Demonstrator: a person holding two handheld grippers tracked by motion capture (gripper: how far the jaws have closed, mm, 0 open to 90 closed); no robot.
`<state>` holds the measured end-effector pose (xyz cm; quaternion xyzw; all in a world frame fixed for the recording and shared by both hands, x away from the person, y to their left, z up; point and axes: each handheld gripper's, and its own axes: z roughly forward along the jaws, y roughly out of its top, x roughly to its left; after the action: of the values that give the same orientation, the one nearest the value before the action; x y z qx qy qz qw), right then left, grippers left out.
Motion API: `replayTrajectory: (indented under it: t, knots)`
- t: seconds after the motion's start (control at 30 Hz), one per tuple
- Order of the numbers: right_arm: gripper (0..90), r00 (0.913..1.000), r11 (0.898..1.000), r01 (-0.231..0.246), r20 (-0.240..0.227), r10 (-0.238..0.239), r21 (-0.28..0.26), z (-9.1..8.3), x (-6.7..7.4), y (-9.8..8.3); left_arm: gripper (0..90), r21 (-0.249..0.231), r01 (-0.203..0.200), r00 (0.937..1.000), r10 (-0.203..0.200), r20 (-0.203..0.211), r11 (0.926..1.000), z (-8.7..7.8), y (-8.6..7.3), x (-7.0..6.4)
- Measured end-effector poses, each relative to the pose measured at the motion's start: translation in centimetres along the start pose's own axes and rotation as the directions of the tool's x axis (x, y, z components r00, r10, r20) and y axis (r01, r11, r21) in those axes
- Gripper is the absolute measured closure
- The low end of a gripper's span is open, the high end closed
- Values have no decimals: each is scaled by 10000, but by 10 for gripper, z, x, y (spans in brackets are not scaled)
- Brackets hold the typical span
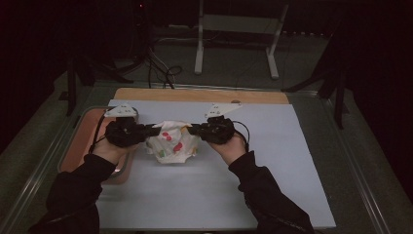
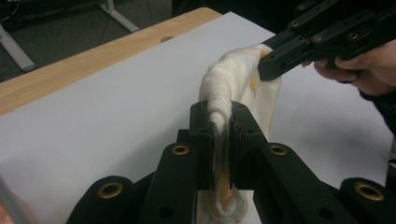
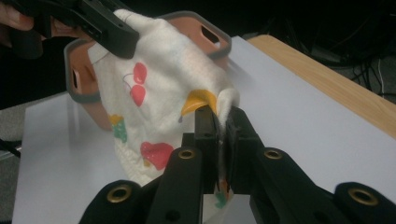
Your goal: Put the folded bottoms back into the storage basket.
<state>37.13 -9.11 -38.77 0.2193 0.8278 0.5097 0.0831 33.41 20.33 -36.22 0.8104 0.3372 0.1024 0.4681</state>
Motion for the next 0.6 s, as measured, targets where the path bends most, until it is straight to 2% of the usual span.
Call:
replayTrajectory:
  t: [0.1, 0.6]
  knots:
    - [855, 9998, 9998, 172, -118, -173, -46, 6, 3, 6, 829, -30, 20, 10000, -20, -94, 10000, -8, 0, 3]
    - [856, 9990, 9998, 81, -438, -89, -173, 35, 18, 35, 828, -106, 65, 9989, -69, -455, 9999, -41, -3, 15]
